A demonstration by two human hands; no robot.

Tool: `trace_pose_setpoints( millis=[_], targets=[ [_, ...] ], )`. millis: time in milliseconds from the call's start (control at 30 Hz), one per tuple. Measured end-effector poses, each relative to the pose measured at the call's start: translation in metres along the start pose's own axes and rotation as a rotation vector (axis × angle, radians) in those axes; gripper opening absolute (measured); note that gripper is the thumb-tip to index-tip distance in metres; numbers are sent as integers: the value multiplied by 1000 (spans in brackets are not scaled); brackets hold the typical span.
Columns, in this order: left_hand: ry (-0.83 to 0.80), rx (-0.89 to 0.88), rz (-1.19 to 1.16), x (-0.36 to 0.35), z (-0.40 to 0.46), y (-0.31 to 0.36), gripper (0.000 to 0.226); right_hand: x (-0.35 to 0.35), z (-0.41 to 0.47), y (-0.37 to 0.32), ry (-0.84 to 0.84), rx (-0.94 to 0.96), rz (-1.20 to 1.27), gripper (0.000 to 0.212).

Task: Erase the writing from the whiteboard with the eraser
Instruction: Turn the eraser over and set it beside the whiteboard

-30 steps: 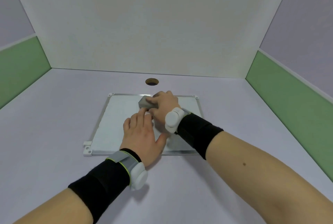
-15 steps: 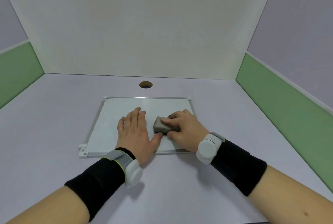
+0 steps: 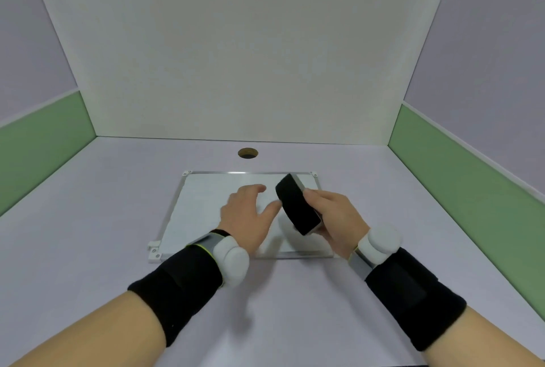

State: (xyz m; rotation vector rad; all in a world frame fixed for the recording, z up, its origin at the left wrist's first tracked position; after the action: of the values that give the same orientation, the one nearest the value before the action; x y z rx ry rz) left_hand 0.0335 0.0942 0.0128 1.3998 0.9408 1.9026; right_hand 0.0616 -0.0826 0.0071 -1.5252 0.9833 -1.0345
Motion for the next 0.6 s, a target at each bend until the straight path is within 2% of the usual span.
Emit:
trace_pose_setpoints(
  millis=[67,167,333,500,600],
  targets=[
    [-101,124,-371,-8,-2,10,51,-9,-1,3,-31,-34,175,33],
    [-127,241,-669,-14,-6,19,46,-18,-2,7,-43,-35,228,34],
    [-52,246,-645,-13,-4,17,56,-6,-8,2,161,46,-58,32],
    [22,241,-541,-13,-3,13,60,-18,-33,-10,307,212,-499,82],
    [2,233,-531,-22,-5,16,59,-23,-37,-9,332,283,-674,78]
  ],
)
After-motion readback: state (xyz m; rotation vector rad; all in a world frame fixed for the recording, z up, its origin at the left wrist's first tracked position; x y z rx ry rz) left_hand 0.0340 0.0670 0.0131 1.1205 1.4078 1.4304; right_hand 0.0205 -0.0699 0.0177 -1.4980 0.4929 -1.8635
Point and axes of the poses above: each hand's wrist, its own z-axis towards the middle knuckle, its own x-axis out of the back of the hand, y = z × x, the point moved 8 cm from there along z, towards the middle knuckle, and after that the axes turned 9 degrees about -z, right-handed, at the moved point
